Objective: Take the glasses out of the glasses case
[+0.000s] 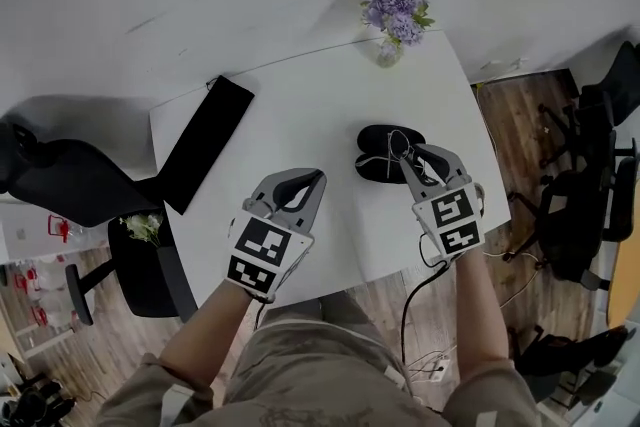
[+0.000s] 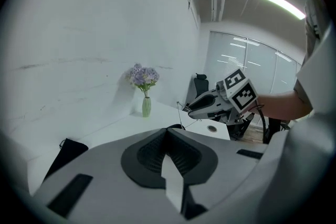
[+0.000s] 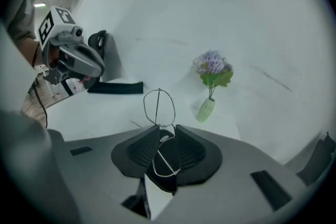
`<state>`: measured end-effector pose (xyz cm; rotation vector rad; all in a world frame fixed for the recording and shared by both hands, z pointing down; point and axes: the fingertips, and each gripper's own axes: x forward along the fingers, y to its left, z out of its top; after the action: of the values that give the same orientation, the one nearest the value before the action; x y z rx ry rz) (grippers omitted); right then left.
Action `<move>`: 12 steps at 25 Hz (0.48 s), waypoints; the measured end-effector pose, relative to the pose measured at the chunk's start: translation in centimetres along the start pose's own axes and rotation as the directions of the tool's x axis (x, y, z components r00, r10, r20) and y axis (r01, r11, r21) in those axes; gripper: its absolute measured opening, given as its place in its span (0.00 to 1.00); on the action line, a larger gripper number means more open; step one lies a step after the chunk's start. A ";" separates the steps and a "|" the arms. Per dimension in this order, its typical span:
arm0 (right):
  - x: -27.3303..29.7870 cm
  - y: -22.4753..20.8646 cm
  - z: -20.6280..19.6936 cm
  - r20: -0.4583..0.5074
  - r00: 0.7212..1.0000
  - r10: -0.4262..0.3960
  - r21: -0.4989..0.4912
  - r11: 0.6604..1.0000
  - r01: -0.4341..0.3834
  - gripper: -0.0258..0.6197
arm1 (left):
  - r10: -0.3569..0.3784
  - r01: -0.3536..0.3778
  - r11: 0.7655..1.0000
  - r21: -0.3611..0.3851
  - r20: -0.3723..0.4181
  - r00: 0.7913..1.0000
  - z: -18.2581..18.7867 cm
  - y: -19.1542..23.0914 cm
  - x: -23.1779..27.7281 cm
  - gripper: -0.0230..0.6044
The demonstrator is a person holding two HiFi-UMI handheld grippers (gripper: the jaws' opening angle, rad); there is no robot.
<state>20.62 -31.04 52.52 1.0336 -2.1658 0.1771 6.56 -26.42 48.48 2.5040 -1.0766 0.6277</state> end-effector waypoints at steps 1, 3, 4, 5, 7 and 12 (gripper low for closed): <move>-1.1 -0.2 1.2 0.032 0.999 -0.019 0.006 1.000 0.019 0.21 | 0.003 -0.003 1.000 0.002 0.013 1.000 0.6 0.0 -0.3 0.06; -3.5 -0.3 3.4 0.089 0.994 -0.055 0.016 0.998 0.054 0.21 | 0.006 -0.006 1.000 0.006 0.042 0.999 1.9 0.0 -1.1 0.06; -4.7 -0.3 4.4 0.117 0.991 -0.069 0.024 0.997 0.067 0.21 | 0.006 -0.007 1.000 0.009 0.058 0.998 2.6 0.0 -1.5 0.06; -6.0 -0.2 5.4 0.145 0.986 -0.081 0.034 0.996 0.077 0.21 | 0.008 -0.009 1.000 0.015 0.074 0.997 3.3 -0.1 -2.0 0.06; -8.6 0.0 7.2 0.199 0.975 -0.104 0.046 0.994 0.096 0.21 | 0.015 -0.019 0.999 0.033 0.111 0.994 5.0 -0.4 -3.1 0.06; -14.5 0.6 11.2 0.319 0.935 -0.155 0.031 0.988 0.153 0.21 | 0.031 -0.049 0.995 0.083 0.206 0.978 9.4 -0.9 -6.3 0.06</move>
<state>20.19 -26.12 34.88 1.3045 -2.3575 -0.0642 5.76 -26.51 37.19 2.6751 -1.1981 0.4438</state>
